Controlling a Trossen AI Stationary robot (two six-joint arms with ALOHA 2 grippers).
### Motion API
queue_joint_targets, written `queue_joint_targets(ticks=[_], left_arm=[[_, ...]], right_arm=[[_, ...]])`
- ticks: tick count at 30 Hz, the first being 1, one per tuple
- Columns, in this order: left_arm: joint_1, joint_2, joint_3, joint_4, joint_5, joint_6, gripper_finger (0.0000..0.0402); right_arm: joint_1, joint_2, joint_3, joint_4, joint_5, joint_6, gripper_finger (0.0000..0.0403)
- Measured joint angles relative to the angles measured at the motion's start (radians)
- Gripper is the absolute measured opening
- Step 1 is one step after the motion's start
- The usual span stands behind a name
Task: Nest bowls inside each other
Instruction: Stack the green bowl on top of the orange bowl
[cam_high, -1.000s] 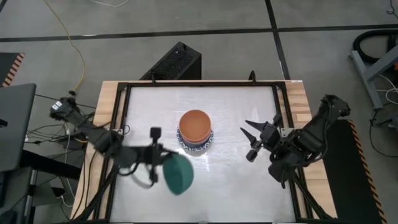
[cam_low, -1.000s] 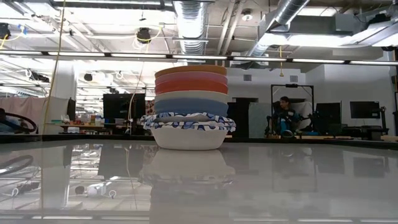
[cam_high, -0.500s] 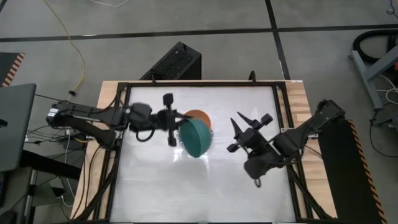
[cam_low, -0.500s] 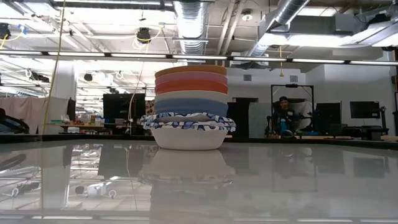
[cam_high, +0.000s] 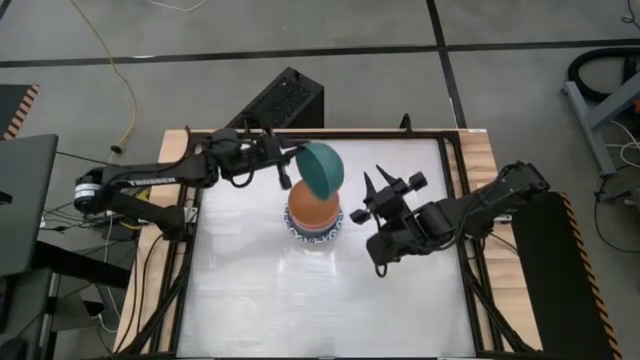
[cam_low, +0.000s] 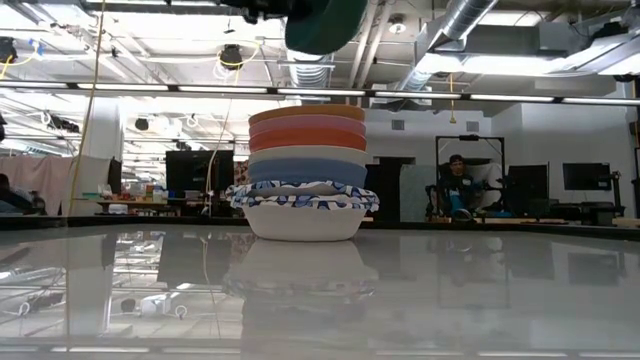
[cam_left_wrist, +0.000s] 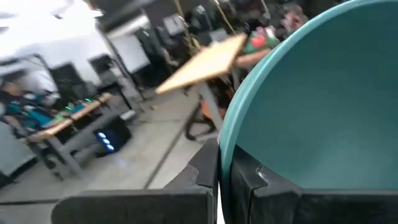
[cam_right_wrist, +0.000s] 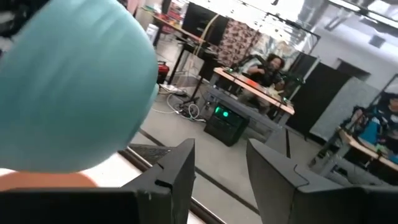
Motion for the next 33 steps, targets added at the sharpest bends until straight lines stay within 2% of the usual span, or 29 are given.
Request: queue_joint_targets(ticks=[2, 7, 9, 11, 15, 17, 19, 22, 27, 30, 33], left_arm=[[0.024, 0.000, -0.045, 0.094, -0.006, -0.001, 0.0000], [0.069, 0.000, -0.133, 0.301, -0.149, 0.002, 0.0000], [0.090, 0.000, -0.161, 0.351, -0.177, 0.009, 0.0000], [0.113, 0.004, -0.177, 0.391, -0.179, 0.007, 0.0000], [0.163, 0.005, -0.193, 0.389, -0.184, 0.000, 0.0000], [0.182, 0.005, -0.197, 0.388, -0.208, -0.001, 0.0000], [0.199, 0.005, -0.206, 0.396, -0.247, 0.007, 0.0000], [0.233, 0.006, -0.212, 0.399, -0.282, 0.017, 0.0000], [0.285, 0.006, -0.212, 0.435, -0.253, -0.006, 0.0000], [0.300, 0.006, -0.212, 0.445, -0.248, -0.017, 0.0000], [0.306, 0.006, -0.212, 0.442, -0.248, -0.004, 0.0000]], right_arm=[[-0.021, -0.001, 0.000, 0.015, 0.000, 0.000, 0.0166], [-0.102, -0.001, 0.000, 0.085, -0.027, -0.009, 0.0166], [-0.149, -0.001, 0.000, 0.152, -0.067, -0.058, 0.0166], [-0.204, -0.001, 0.000, 0.264, -0.157, -0.160, 0.0166], [-0.299, 0.014, 0.000, 0.627, -0.491, -0.530, 0.0166], [-0.318, 0.023, 0.000, 0.786, -0.599, -0.683, 0.0166], [-0.324, 0.029, 0.000, 0.933, -0.614, -0.812, 0.0166], [-0.325, 0.035, 0.000, 1.065, -0.598, -0.980, 0.0166], [-0.380, 0.106, 0.002, 1.165, -0.656, -1.039, 0.0166], [-0.435, 0.171, 0.000, 1.197, -0.652, -1.059, 0.0166], [-0.479, 0.228, -0.001, 1.319, -0.624, -1.129, 0.0166]])
